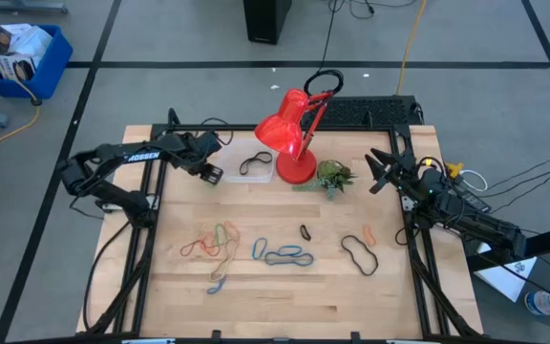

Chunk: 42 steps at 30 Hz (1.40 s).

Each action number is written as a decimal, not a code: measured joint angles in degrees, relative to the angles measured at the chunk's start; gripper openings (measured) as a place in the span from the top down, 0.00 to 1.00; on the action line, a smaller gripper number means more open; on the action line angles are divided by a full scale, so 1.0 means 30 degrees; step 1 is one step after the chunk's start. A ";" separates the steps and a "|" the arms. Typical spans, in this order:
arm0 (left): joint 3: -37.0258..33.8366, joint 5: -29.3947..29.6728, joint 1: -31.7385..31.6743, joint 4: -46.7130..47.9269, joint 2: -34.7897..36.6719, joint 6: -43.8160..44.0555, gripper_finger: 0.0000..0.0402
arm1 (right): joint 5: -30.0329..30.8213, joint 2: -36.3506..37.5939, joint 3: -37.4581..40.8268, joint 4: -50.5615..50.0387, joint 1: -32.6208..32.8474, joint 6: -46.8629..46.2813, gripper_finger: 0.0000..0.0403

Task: Pick and place rubber bands into bin
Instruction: Put the top green rubber band into the transparent bin

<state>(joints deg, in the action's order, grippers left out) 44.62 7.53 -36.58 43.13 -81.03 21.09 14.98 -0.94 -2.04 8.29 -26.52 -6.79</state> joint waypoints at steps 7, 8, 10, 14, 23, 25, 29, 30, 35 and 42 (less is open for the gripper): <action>0.0000 0.1543 0.0000 -0.0036 0.0000 -0.3641 0.56 | 0.0000 0.0002 0.0000 0.0000 0.0000 -0.0001 0.65; 0.0000 0.1572 0.0000 -0.0053 0.0000 -0.4055 0.56 | -0.0001 -0.0004 0.0000 0.0000 -0.0006 -0.0006 0.65; 0.0000 0.1477 0.0000 -0.0160 0.0000 -0.4962 0.56 | -0.0004 0.0002 0.0000 0.0000 -0.0007 -0.0007 0.65; 0.0000 0.0764 0.0007 -0.0587 0.0000 -0.6898 0.56 | -0.0007 -0.0002 0.0000 0.0000 -0.0004 -0.0004 0.65; 0.0015 0.0654 0.0000 -0.1038 0.0000 -1.0042 0.56 | -0.0007 0.0002 0.0000 0.0000 -0.0007 0.0000 0.65; 0.0015 0.0654 0.0001 -0.1027 0.0000 -1.0541 0.56 | -0.0007 0.0002 0.0000 0.0000 -0.0004 0.0000 0.65; 0.0015 0.0649 0.0001 -0.1032 0.0000 -1.1573 0.56 | -0.0007 0.0002 0.0000 0.0000 -0.0006 -0.0002 0.65; 0.0015 0.0647 0.0001 -0.1027 0.0007 -1.1587 0.56 | -0.0007 -0.0003 0.0000 0.0000 -0.0002 0.0000 0.65; 0.0015 0.0640 0.0004 -0.1027 0.0007 -1.1499 0.56 | -0.0007 0.0002 0.0000 -0.0007 0.0000 -0.0002 0.65; 0.0015 0.0619 0.0000 -0.1040 0.0007 -1.0842 0.56 | -0.0007 -0.0003 0.0000 -0.0007 -0.0005 -0.0005 0.65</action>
<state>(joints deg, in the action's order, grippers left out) 44.66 9.39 -36.58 40.01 -81.01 -11.44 14.96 -0.94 -2.04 8.27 -26.54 -6.80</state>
